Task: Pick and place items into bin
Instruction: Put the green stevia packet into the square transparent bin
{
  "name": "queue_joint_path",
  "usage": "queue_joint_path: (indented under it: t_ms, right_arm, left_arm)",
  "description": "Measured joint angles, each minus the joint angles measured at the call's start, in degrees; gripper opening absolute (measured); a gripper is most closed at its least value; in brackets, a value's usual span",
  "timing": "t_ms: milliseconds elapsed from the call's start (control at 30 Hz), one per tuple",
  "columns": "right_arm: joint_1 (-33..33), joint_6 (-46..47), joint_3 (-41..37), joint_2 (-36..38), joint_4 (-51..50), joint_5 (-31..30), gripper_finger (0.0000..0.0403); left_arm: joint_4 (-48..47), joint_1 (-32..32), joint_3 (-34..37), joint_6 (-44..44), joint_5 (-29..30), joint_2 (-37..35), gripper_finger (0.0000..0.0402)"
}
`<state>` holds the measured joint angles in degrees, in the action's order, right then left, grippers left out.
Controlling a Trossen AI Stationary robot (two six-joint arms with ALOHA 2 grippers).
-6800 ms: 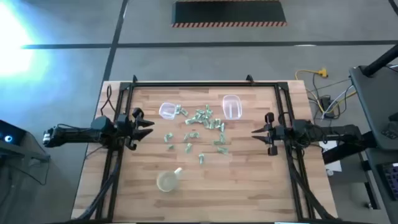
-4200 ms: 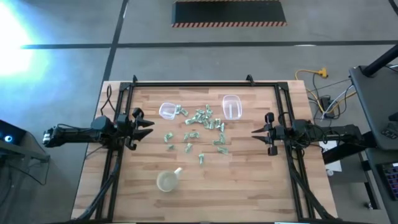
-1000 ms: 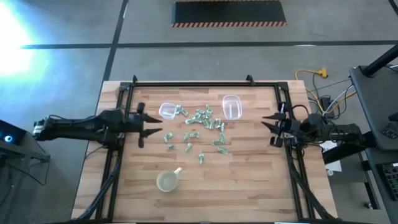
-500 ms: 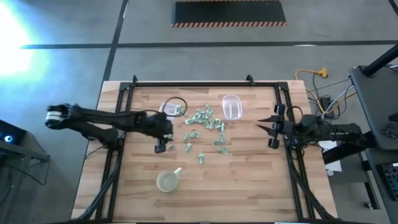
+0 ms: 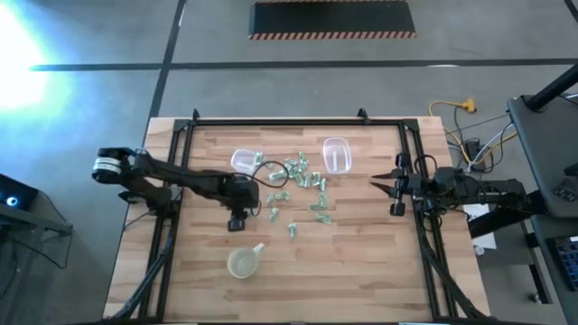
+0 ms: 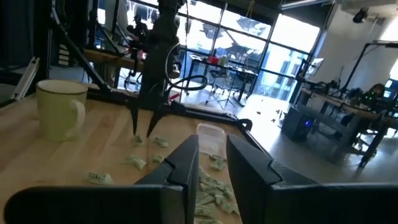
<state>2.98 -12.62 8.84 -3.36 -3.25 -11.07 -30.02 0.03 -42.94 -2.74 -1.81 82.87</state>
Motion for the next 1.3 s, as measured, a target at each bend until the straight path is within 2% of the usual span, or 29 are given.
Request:
queue_joint_path:
  t_ms: [100, 433, 633, 800, 967, 1067, 1233, 1300]
  right_arm:
    - [0.00, 0.64, 0.00, -0.08, -0.02, 0.02, 0.0073]
    - [0.00, 1.31, -0.02, -0.12, 0.00, 0.11, 0.0073]
    - [0.00, 1.24, -0.02, -0.12, 0.00, 0.09, 0.0073]
    - [0.00, 1.14, -0.04, -0.12, 0.00, 0.09, 0.0073]
    - [0.00, 1.55, -0.04, -0.12, 0.02, 0.09, 0.0073]
    - [0.00, 1.71, -0.04, -0.12, 0.02, 0.07, 0.0073]
    - [0.00, 1.73, -0.04, -0.12, 0.04, 0.03, 0.0073]
    - [-0.02, 1.73, -0.04, -0.12, 0.03, 0.00, 0.0073]
  left_arm:
    - [0.28, -0.66, -0.15, 0.04, 2.01, 0.76, 0.0132]
    - [2.64, -3.20, 0.13, -0.02, 2.36, 1.58, 0.0132]
    - [2.66, -5.08, 0.16, 0.03, 5.16, 2.95, 0.0128]
    - [2.92, -5.81, 0.05, 0.02, 5.33, 5.18, 0.0095]
    - [2.94, -5.99, 0.00, 0.02, 5.77, 5.07, 0.0034]
    - [2.51, -5.88, -0.01, 0.03, 9.77, 3.84, 0.0006]
    - [2.52, -5.96, -1.25, 0.72, 16.19, 0.53, 0.0008]
    - [2.45, -5.90, -1.73, 1.89, 20.56, -1.17, 0.0008]
